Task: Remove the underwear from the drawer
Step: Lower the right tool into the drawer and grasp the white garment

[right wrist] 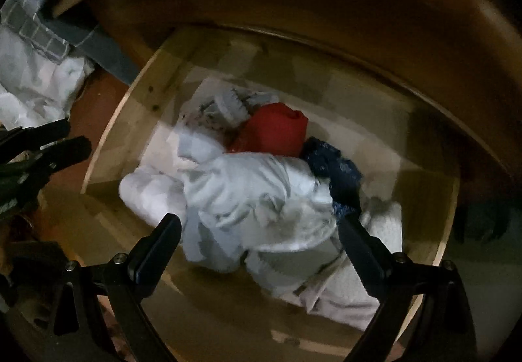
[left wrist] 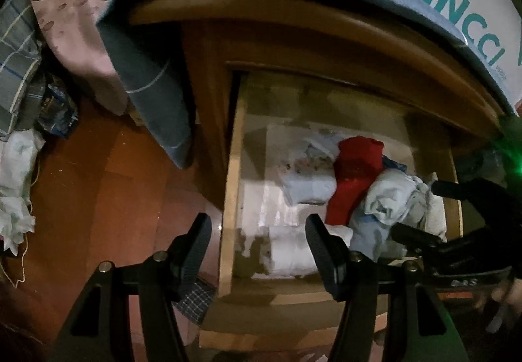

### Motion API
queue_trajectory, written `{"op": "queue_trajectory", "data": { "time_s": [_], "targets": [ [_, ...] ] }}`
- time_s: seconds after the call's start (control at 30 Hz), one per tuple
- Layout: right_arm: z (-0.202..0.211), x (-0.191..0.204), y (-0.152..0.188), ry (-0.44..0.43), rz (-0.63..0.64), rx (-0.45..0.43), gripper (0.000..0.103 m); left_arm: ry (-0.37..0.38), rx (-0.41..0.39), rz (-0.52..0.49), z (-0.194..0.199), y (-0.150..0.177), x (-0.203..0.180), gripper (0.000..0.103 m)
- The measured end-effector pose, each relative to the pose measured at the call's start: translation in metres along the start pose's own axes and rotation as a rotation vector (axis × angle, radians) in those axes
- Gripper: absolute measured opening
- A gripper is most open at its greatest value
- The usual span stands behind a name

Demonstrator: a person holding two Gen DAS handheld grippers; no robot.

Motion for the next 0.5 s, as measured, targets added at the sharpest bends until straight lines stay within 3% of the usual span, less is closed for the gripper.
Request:
{"op": "queue_trajectory", "data": {
  "time_s": [0.37, 0.5],
  "targets": [
    [-0.018, 0.023, -0.007, 0.146, 0.148, 0.011, 0.098, 0.011, 0.026, 0.012, -0.005, 0.002, -0.002, 0.061],
    [-0.027, 0.021, -0.008, 0.143, 0.153, 0.047, 0.097, 0.01, 0.04, 0.028, -0.007, 0.002, 0.002, 0.061]
  ]
}}
Point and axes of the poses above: each gripper's, at about its wrist camera, not at the fingertips, and z roughly against the way its jaws point, x to its left, y to its underside, the point moved 5 cm from there along -z, roughly the way its jaws point, and after that the axes turned 8 degrees about y, right-handed, at the moved point
